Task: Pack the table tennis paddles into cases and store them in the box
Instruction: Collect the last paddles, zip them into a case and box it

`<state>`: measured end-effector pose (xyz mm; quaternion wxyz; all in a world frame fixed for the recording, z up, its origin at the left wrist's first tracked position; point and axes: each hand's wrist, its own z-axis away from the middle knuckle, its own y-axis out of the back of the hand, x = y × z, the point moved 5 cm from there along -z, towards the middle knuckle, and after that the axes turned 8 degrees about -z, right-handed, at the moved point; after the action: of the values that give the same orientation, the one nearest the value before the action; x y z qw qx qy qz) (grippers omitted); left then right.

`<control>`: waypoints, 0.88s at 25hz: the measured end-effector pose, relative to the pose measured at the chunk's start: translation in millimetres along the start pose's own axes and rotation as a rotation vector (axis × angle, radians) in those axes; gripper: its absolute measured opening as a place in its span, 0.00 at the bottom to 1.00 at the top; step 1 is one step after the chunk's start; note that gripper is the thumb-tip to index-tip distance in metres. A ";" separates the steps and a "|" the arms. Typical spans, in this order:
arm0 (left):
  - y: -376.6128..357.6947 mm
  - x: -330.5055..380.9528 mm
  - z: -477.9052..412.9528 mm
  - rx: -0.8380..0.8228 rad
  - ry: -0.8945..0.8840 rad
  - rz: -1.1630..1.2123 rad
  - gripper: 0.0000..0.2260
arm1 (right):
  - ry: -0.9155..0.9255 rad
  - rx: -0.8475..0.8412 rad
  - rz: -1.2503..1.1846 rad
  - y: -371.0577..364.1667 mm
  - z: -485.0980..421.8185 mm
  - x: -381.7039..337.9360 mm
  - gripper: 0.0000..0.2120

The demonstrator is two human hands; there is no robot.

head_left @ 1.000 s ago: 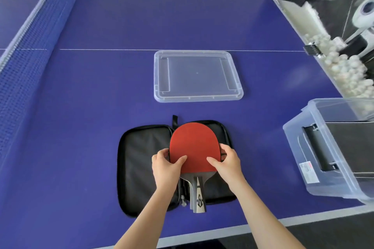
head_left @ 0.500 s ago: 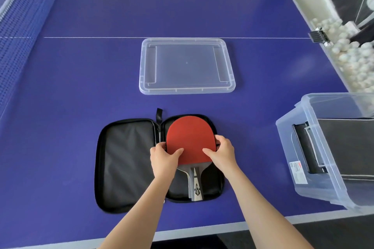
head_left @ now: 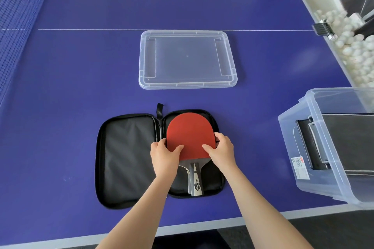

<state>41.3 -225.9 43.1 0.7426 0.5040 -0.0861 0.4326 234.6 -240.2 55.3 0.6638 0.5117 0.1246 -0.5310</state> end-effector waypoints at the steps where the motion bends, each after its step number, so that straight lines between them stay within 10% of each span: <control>1: 0.7 -0.3 -0.9 -0.002 -0.006 0.001 0.29 | -0.001 0.004 -0.002 -1.0 0.2 0.1 0.26; 13: 46.3 -19.9 -16.5 0.056 -0.150 0.057 0.27 | -0.004 0.057 -0.065 1.2 1.4 -5.5 0.28; 22: 134.5 -141.4 -30.5 0.187 0.221 -0.096 0.22 | -0.013 0.171 -0.128 23.9 30.1 15.8 0.23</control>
<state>-152.6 -263.6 39.4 0.7172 0.5238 0.0607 0.4556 249.5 -275.9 70.6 0.5831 0.5540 0.1068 -0.5845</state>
